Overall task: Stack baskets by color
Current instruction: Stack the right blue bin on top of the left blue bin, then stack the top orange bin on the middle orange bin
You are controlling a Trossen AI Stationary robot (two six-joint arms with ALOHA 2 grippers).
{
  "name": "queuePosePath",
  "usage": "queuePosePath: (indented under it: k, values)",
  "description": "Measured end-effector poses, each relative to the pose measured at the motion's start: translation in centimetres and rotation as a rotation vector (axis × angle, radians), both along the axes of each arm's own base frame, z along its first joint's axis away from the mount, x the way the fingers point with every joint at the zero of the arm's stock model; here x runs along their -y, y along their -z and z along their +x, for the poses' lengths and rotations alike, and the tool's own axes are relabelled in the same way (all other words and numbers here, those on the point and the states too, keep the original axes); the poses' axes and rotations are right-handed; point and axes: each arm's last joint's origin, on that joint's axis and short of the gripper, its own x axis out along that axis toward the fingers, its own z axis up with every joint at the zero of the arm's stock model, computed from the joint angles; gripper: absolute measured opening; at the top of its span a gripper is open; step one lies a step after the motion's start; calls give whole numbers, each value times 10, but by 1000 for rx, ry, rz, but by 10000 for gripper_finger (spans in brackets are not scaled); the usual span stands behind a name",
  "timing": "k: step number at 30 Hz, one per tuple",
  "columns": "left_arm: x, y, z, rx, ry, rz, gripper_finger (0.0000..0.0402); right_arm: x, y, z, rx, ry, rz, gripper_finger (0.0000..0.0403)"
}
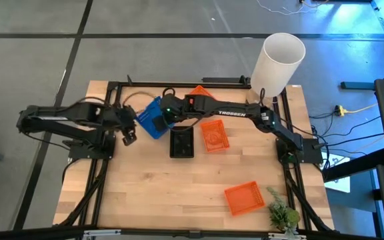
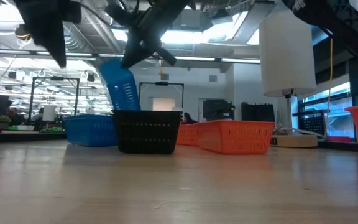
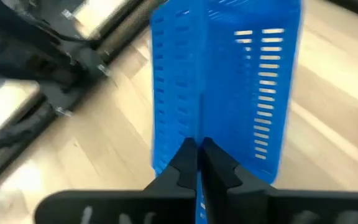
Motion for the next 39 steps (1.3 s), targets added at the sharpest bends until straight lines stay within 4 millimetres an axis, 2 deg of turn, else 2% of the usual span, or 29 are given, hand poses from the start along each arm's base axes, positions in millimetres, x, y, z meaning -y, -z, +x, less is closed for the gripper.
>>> queuePosePath:
  k: [6,11,18,27,32,39]
  values:
    - [-1,-35,-17,81,2,39,65,2,7,2,-17,2,4,1]
    - [0,-49,-29,151,-1,41,65,5,7,2,-6,-30,51,24]
    - [0,-51,-41,162,-1,41,65,8,8,6,20,-12,23,31]
    - [0,-50,-44,155,0,40,65,16,10,8,46,22,34,32]
    - [0,-47,-48,106,1,39,65,15,10,9,44,3,18,6]
    - [0,-46,-49,89,-3,45,65,16,8,9,46,-14,1,2]
